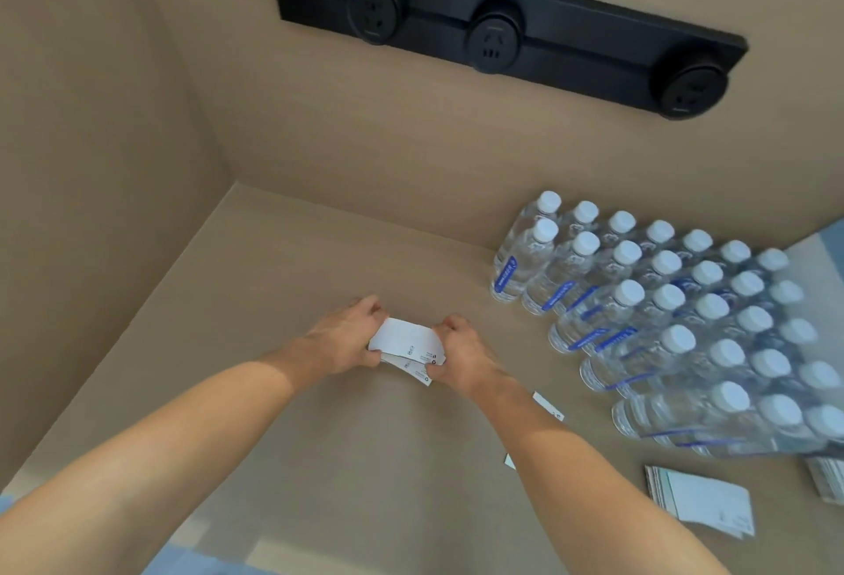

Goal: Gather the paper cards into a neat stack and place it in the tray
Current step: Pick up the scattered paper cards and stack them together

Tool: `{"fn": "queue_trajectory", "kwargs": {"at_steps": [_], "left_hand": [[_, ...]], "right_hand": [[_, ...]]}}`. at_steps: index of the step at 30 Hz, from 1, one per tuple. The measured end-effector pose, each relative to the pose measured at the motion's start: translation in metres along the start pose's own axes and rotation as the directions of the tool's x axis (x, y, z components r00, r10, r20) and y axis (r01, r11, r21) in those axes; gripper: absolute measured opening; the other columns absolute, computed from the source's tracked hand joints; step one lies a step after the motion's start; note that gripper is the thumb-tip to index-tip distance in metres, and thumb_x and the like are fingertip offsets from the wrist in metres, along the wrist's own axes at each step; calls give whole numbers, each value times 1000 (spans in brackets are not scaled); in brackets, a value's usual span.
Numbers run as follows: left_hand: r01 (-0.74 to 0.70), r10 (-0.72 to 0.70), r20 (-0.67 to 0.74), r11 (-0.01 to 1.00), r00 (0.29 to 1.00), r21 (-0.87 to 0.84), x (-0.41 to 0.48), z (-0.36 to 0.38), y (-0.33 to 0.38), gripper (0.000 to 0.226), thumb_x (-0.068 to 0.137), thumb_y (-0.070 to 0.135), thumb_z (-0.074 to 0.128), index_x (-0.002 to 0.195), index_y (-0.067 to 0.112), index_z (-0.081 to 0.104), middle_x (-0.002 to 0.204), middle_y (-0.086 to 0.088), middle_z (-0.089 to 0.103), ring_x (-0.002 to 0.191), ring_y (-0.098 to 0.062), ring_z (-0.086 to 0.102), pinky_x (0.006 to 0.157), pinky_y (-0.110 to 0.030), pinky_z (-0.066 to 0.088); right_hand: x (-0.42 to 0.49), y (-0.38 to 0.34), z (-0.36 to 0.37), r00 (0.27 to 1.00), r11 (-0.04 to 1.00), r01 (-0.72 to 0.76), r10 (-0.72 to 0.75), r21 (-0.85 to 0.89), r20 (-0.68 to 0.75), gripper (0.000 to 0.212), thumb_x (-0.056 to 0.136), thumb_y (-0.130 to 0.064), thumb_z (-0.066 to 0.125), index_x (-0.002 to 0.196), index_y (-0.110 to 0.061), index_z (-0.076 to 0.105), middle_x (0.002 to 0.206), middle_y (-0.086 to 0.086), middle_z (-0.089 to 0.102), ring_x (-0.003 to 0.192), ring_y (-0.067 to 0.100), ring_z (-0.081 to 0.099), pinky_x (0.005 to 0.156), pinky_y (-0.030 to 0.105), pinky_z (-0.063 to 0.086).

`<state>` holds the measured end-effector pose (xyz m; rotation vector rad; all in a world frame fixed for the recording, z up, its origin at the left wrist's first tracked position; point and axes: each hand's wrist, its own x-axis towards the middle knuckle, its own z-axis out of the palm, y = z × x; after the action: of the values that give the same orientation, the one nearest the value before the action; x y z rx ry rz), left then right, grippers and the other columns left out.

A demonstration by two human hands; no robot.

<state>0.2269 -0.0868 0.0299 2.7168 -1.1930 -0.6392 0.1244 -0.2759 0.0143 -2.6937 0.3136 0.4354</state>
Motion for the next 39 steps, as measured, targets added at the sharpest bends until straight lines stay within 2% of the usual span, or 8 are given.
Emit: {"fn": "queue_trajectory", "kwargs": {"at_steps": [6, 11, 16, 21, 24, 29, 34, 39], "left_hand": [[-64, 63, 49, 998, 997, 25, 16, 16, 3, 46, 86, 34, 62, 126, 14, 51, 129, -2, 40, 117, -22, 44, 94, -38, 47], [-78, 77, 59, 997, 995, 18, 22, 31, -11, 46, 86, 34, 62, 126, 15, 51, 129, -1, 40, 120, -21, 43, 96, -38, 47], [-75, 78, 51, 996, 996, -55, 26, 41, -20, 46, 84, 29, 63, 126, 15, 50, 127, 0, 42, 112, -20, 45, 93, -37, 48], [-108, 113, 50, 990, 992, -96, 31, 44, -22, 56, 89, 26, 61, 140, 12, 43, 142, -1, 40, 130, -19, 38, 104, -33, 41], [-84, 94, 74, 987, 993, -135, 33, 44, -23, 52, 87, 25, 63, 134, 14, 46, 135, 1, 41, 118, -20, 47, 96, -33, 47], [-43, 63, 105, 983, 992, -176, 34, 47, -25, 38, 80, 17, 64, 117, 17, 54, 122, 4, 43, 102, -19, 55, 88, -39, 53], [-9, 35, 108, 973, 994, -229, 35, 51, -25, 33, 78, 15, 66, 110, 17, 57, 117, 4, 44, 92, -18, 58, 87, -40, 54], [11, 17, 87, 949, 996, -314, 34, 57, -27, 28, 78, 9, 65, 105, 18, 60, 118, 4, 45, 89, -13, 60, 89, -34, 54]], "right_hand": [[-4, 10, 20, 995, 994, -98, 97, 53, 12, 47, 81, -31, 73, 123, -15, 58, 129, 1, 43, 116, 22, 52, 92, 32, 50], [-2, 7, 36, 990, 987, -140, 140, 84, 6, 45, 85, -29, 69, 125, -15, 54, 132, 1, 41, 119, 21, 49, 91, 31, 48], [1, 5, 47, 986, 979, -167, 168, 115, 8, 44, 87, -25, 66, 127, -14, 53, 134, 1, 40, 118, 22, 49, 91, 32, 48], [1, 2, 51, 980, 963, -196, 200, 187, -3, 50, 83, -24, 69, 129, -14, 50, 133, 1, 39, 119, 22, 48, 96, 31, 48], [0, 0, 53, 982, 968, -186, 188, 167, 4, 58, 82, -18, 68, 135, -12, 45, 135, 4, 38, 122, 23, 45, 99, 29, 46], [1, -1, 53, 979, 969, -202, 203, 143, 9, 51, 83, -8, 61, 132, -13, 50, 133, 8, 42, 125, 23, 43, 101, 29, 45], [11, 0, 48, 977, 974, -211, 209, 82, 38, 44, 82, -7, 61, 125, -13, 56, 128, 7, 46, 121, 24, 47, 94, 28, 45], [11, 2, 44, 982, 979, -188, 187, 74, 17, 48, 81, 3, 55, 127, -10, 54, 129, 7, 50, 122, 25, 46, 93, 28, 46]]}}
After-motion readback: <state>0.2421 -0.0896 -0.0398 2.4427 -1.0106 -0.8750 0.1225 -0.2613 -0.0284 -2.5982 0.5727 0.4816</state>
